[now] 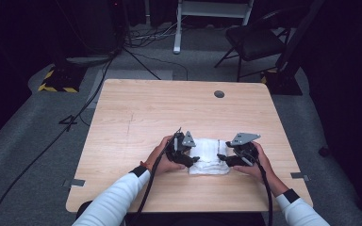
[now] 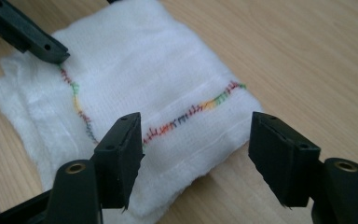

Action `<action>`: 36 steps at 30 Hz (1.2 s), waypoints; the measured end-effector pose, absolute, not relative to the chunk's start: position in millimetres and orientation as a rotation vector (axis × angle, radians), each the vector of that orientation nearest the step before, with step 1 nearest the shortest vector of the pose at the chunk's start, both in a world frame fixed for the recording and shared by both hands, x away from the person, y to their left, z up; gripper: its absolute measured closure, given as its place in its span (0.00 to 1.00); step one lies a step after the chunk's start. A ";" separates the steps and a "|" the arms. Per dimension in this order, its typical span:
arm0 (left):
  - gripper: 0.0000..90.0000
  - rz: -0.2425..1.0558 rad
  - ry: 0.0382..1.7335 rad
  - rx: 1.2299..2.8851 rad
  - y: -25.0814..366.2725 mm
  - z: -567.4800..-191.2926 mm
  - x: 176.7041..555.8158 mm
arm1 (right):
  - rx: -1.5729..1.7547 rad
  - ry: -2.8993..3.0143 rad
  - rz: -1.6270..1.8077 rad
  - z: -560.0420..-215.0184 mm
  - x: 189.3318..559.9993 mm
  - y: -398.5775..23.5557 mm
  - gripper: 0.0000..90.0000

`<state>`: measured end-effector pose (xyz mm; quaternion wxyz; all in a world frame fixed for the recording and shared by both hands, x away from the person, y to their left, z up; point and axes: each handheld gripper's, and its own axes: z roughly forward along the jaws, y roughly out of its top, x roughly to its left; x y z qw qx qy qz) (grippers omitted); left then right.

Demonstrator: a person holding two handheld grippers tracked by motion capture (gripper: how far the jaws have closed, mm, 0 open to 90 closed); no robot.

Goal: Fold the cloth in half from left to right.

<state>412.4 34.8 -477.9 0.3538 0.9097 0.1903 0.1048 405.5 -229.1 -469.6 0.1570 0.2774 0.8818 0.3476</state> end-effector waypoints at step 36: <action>0.23 0.256 0.537 2.354 66.6 -468.1 374.6 | 0.787 2.528 1.094 -464.4 382.4 -262.4 0.41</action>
